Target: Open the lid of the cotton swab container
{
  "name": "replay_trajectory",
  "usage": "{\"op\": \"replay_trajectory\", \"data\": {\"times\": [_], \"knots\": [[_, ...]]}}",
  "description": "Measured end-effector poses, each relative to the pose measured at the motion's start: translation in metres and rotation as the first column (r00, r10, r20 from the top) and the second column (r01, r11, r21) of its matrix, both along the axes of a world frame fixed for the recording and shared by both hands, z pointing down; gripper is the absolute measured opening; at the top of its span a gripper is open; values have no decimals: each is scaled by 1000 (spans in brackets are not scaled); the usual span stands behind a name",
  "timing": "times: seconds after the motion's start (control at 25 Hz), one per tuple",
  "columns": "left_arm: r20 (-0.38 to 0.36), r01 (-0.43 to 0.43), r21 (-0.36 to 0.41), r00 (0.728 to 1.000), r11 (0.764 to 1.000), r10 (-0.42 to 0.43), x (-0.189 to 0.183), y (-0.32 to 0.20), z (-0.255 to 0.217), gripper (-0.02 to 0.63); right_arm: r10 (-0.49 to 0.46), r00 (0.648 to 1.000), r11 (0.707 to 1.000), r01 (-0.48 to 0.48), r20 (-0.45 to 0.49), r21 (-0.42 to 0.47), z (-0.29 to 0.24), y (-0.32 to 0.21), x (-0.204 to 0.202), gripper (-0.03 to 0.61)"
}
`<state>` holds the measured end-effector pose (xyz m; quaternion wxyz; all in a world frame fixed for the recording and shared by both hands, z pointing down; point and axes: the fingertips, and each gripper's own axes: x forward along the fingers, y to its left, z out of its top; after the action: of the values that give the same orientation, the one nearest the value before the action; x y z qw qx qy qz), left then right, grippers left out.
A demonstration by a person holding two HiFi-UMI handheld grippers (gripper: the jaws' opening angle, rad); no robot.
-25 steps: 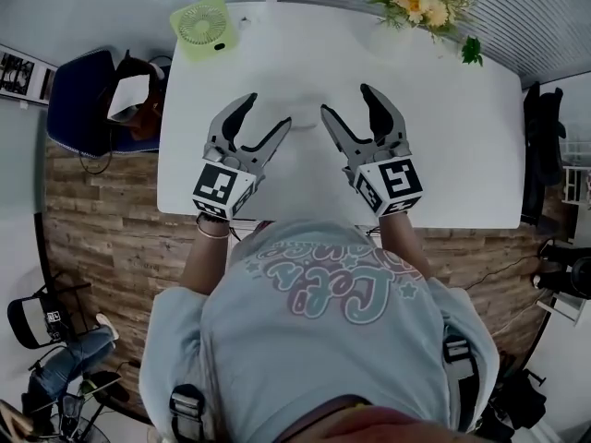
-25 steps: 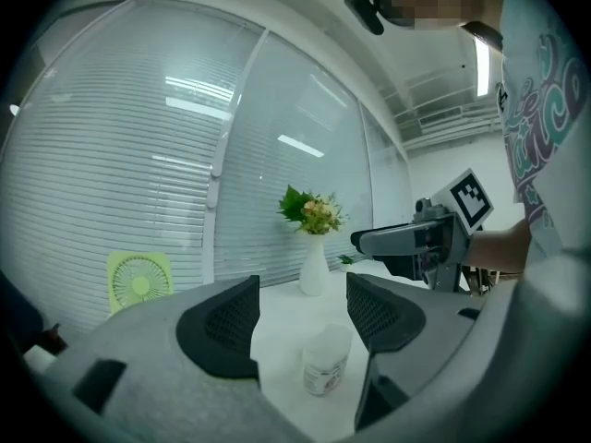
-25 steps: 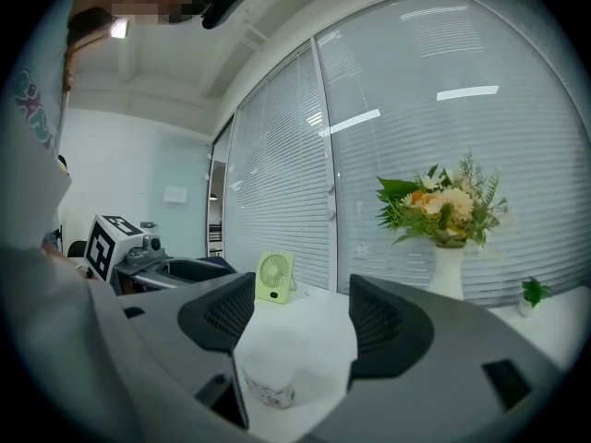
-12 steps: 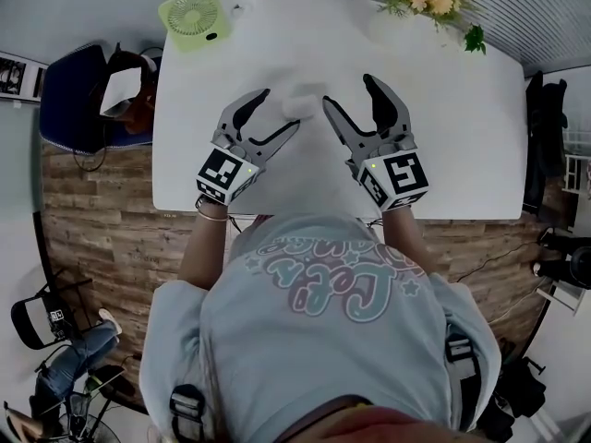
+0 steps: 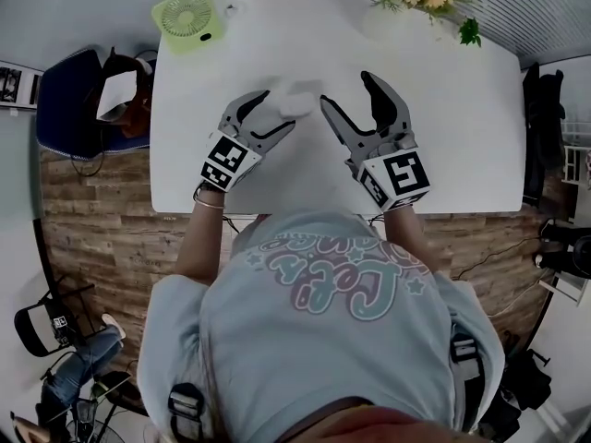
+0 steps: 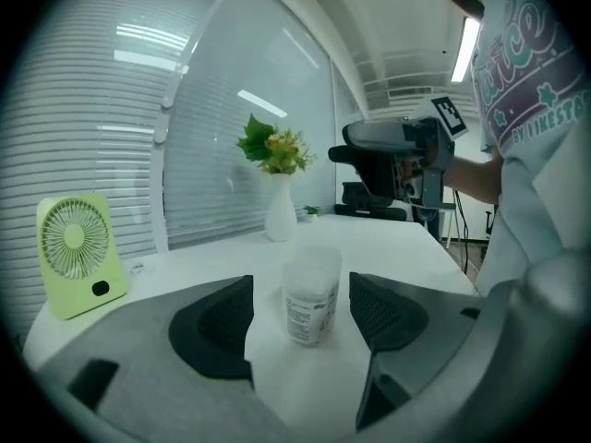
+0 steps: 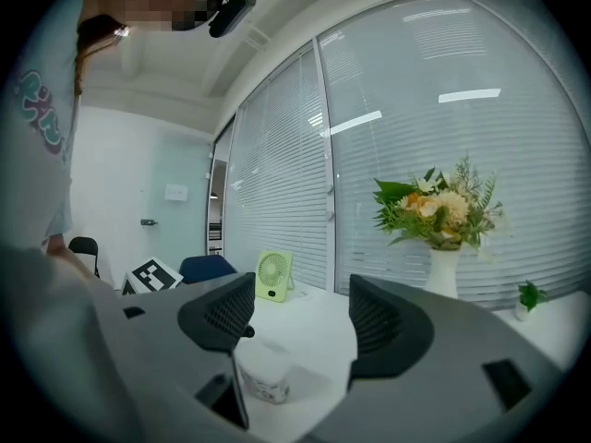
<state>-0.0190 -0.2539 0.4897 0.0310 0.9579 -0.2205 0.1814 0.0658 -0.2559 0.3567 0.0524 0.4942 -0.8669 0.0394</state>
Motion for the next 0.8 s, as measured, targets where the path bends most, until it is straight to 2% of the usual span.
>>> {"op": "replay_trajectory", "data": {"times": [0.8], "knots": [[132, -164, 14, 978, 986, 161, 36, -8, 28, 301, 63, 997, 998, -63, -45, 6, -1, 10, 25, 310]]}}
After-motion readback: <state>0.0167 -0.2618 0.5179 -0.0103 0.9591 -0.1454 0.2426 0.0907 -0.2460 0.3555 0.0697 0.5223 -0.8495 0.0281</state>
